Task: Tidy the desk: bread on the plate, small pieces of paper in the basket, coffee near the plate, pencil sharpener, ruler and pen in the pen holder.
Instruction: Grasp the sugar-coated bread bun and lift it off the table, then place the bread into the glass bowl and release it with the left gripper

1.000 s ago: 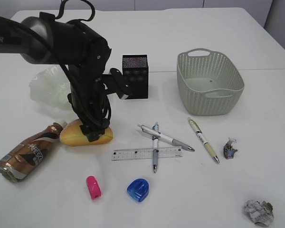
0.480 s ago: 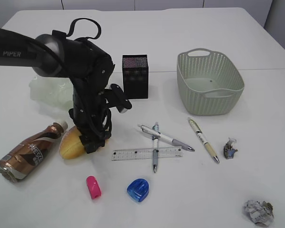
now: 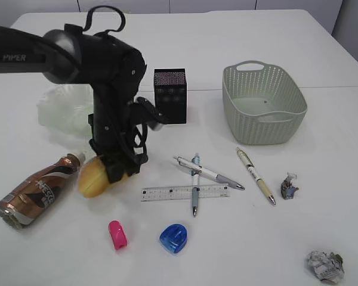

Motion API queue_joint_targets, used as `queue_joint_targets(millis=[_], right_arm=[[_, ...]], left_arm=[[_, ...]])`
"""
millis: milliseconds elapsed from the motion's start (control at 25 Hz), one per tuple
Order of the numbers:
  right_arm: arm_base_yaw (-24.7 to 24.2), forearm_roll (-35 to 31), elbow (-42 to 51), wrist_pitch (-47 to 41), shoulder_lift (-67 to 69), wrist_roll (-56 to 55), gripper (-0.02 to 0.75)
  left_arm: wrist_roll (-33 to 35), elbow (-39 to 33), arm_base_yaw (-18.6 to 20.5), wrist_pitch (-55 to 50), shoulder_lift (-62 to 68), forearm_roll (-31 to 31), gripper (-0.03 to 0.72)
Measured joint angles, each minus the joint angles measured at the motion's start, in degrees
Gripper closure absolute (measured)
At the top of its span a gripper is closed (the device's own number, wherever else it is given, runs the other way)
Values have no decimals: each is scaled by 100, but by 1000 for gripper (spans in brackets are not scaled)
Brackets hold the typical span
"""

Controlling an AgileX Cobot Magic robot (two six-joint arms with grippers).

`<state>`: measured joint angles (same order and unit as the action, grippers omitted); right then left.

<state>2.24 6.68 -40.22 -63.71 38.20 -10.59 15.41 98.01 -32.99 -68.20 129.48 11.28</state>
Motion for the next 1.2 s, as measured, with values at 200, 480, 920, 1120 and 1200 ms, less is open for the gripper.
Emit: queue_joint_targets(millis=[200, 480, 920, 1120, 1200], right_arm=[[0, 0, 0, 8, 0, 0, 166], [0, 14, 0, 8, 0, 0, 166], [0, 22, 0, -169, 0, 0, 166], [0, 22, 0, -209, 0, 0, 166], [0, 22, 0, -240, 0, 0, 166]], left_arm=[[-555, 918, 0, -72, 0, -524, 491], [-1505, 1472, 38, -165, -155, -691, 491], [-2189, 1753, 1170, 175, -440, -706, 491], [-2202, 1752, 1617, 1008, -440, -698, 491], [-2202, 1752, 1726, 1329, -440, -698, 491]])
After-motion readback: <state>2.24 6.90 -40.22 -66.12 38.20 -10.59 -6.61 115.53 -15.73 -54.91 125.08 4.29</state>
